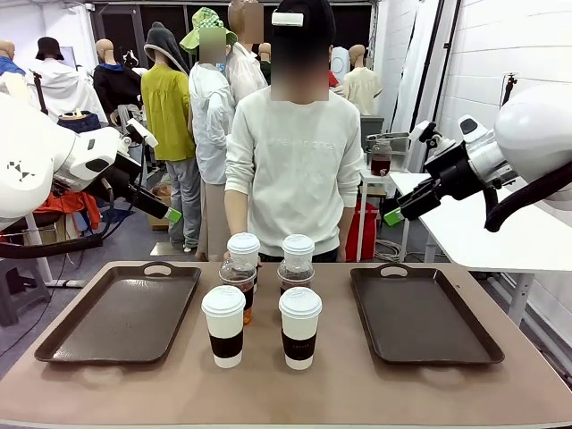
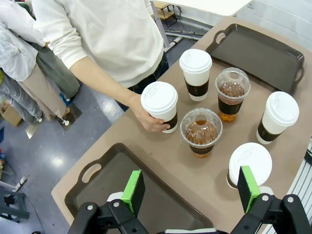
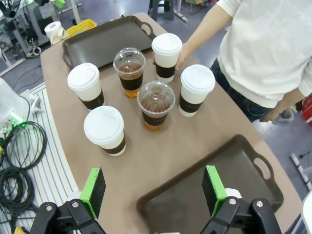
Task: Distribute the coffee onto the tray.
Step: Pick up one iced Americano and place it on the right Handle tray.
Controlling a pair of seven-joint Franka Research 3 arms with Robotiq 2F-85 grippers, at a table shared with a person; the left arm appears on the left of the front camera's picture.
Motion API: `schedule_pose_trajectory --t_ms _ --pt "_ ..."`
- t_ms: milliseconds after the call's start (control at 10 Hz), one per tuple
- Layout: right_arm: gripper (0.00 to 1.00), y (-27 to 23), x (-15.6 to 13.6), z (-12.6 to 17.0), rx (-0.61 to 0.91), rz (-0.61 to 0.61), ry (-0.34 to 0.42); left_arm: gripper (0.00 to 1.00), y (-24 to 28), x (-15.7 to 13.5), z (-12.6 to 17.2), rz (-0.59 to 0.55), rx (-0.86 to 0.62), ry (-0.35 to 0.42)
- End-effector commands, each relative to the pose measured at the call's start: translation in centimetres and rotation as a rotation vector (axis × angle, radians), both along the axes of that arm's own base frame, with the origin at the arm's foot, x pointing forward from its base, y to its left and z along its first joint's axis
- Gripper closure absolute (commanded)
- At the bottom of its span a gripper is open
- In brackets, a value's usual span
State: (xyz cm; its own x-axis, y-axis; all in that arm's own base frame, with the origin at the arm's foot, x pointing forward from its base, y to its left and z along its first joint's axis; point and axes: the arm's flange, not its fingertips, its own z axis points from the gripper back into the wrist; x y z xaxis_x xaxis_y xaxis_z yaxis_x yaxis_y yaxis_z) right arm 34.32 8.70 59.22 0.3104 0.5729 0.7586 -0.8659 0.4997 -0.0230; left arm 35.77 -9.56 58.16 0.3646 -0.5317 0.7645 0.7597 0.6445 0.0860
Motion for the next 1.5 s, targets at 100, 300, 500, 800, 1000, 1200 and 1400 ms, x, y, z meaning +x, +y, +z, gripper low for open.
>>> schedule_pose_trajectory --t_ms 100,300,500,800,1000,1200,1400 --pt "0.0 0.3 2.0 -0.2 -0.034 0.038 -0.009 0.0 0.0 0.1 0.1 -0.011 -0.013 0.001" --pt "0.0 0.3 3.7 -1.0 -0.018 0.11 -0.017 0.0 0.0 0.1 0.1 -0.011 -0.013 0.001" --pt "0.0 0.0 5.2 -2.7 0.028 0.292 -0.059 0.0 0.0 0.1 0.1 -0.011 -0.013 0.001" --pt "0.0 -0.8 7.4 -6.3 0.097 0.385 -0.129 0.0 0.0 0.1 0.1 -0.011 -0.013 0.001" --pt "0.0 -1.3 8.6 -9.4 0.115 0.415 -0.083 0.0 0.0 0.1 0.1 -0.011 -0.013 0.001" --pt "0.0 -1.5 9.3 -11.6 0.134 0.403 -0.071 0.0 0.0 0.1 0.1 -0.011 -0.013 0.001" --pt "0.0 -1.2 9.5 -12.5 0.129 0.39 -0.051 0.0 0.0 0.1 0.1 -0.011 -0.013 0.001"
